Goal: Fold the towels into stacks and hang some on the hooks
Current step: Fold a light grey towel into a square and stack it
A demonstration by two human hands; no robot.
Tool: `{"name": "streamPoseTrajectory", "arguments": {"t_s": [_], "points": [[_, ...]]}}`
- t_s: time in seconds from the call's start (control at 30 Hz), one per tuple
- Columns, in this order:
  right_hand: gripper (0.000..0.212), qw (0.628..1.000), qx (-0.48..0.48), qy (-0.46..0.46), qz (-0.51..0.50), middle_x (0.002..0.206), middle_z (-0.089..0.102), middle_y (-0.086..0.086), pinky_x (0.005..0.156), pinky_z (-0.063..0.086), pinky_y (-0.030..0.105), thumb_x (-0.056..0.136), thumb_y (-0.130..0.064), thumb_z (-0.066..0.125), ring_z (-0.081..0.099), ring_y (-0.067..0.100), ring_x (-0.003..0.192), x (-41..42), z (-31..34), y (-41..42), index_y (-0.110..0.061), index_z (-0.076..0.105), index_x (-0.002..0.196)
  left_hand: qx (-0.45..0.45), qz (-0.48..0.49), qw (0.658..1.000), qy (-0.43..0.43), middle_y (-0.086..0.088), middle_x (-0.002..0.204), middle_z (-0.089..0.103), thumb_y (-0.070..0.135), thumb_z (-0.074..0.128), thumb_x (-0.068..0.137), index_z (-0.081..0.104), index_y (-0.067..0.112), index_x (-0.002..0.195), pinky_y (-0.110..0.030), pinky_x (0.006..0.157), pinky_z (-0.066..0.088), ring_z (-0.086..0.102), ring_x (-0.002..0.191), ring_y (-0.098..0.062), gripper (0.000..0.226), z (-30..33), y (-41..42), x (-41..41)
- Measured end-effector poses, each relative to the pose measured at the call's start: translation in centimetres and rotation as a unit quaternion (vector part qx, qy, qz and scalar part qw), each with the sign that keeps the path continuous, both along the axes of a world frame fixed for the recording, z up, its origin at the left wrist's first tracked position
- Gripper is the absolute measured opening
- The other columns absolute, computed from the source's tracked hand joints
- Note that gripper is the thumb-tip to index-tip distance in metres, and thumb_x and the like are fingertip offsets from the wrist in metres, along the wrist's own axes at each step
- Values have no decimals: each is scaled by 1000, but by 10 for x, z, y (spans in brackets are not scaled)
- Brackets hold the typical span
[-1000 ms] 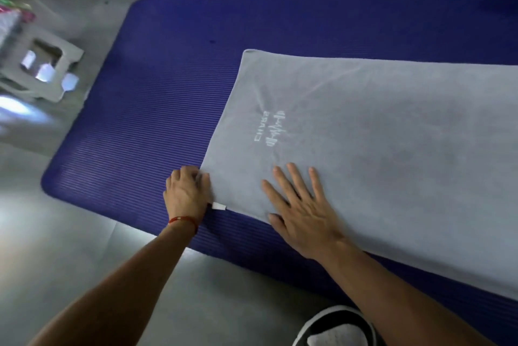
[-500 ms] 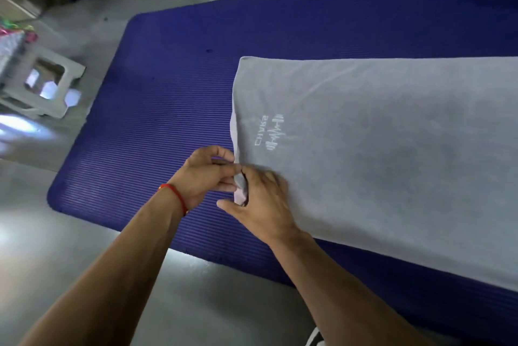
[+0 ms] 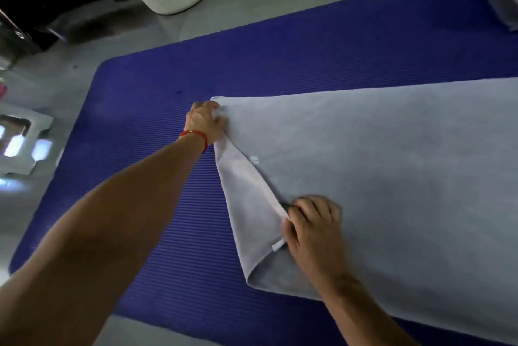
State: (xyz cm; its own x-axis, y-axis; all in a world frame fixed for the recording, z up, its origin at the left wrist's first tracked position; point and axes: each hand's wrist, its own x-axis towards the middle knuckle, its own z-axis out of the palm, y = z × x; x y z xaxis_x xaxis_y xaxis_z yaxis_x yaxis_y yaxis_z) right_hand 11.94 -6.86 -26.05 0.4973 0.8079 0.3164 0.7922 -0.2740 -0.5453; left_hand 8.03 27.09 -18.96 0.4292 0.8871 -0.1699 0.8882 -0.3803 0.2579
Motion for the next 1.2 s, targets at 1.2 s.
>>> {"name": "streamPoseTrajectory", "arguments": {"t_s": [1.2], "points": [[35, 790, 123, 189, -570, 63, 52, -1, 62, 31, 33, 103, -25, 48, 49, 28, 63, 170, 82, -271, -11, 54, 71, -71, -351, 915, -187, -1, 89, 70, 24, 68, 94, 72, 21, 94, -23, 67, 57, 66, 68, -9, 5, 116, -204, 271]]}}
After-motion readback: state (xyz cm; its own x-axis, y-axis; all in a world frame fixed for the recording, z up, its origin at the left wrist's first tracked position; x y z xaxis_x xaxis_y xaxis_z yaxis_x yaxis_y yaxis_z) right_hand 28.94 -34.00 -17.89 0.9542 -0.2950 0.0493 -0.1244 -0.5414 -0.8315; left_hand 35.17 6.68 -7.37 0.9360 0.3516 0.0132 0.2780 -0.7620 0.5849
